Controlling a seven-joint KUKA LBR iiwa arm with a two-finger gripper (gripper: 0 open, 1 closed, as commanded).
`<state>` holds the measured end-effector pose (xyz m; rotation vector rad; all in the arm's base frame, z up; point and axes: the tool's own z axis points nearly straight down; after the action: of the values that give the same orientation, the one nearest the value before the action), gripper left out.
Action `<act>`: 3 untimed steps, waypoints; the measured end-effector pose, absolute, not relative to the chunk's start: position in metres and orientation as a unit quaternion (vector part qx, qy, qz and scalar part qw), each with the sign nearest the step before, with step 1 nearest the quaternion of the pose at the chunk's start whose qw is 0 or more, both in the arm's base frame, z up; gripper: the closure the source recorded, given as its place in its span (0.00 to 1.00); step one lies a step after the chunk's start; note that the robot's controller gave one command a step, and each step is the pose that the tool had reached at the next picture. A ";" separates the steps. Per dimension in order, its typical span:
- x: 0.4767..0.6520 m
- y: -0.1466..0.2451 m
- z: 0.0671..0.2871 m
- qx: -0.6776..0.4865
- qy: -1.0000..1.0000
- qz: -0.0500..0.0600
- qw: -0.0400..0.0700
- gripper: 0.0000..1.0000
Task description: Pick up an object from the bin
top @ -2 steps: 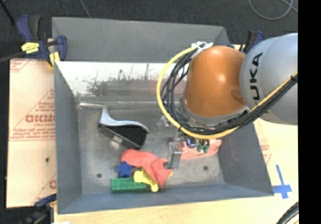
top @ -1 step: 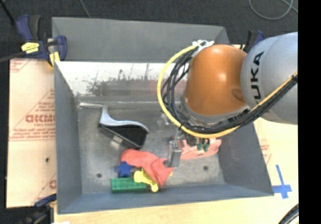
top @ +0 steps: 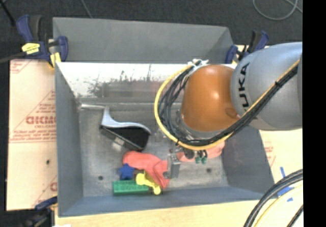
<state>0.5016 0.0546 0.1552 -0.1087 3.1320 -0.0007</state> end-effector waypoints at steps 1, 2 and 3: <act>0.489 0.068 0.096 0.030 1.000 0.001 0.002 0.00; 0.483 0.068 0.071 0.009 1.000 0.000 0.001 1.00; 0.483 0.069 0.071 0.009 1.000 0.000 0.001 1.00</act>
Offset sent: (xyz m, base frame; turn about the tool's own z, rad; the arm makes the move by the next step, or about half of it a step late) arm -0.0199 0.0148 -0.0852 0.0846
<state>0.4828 0.0685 0.0708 0.0289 3.1399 0.0000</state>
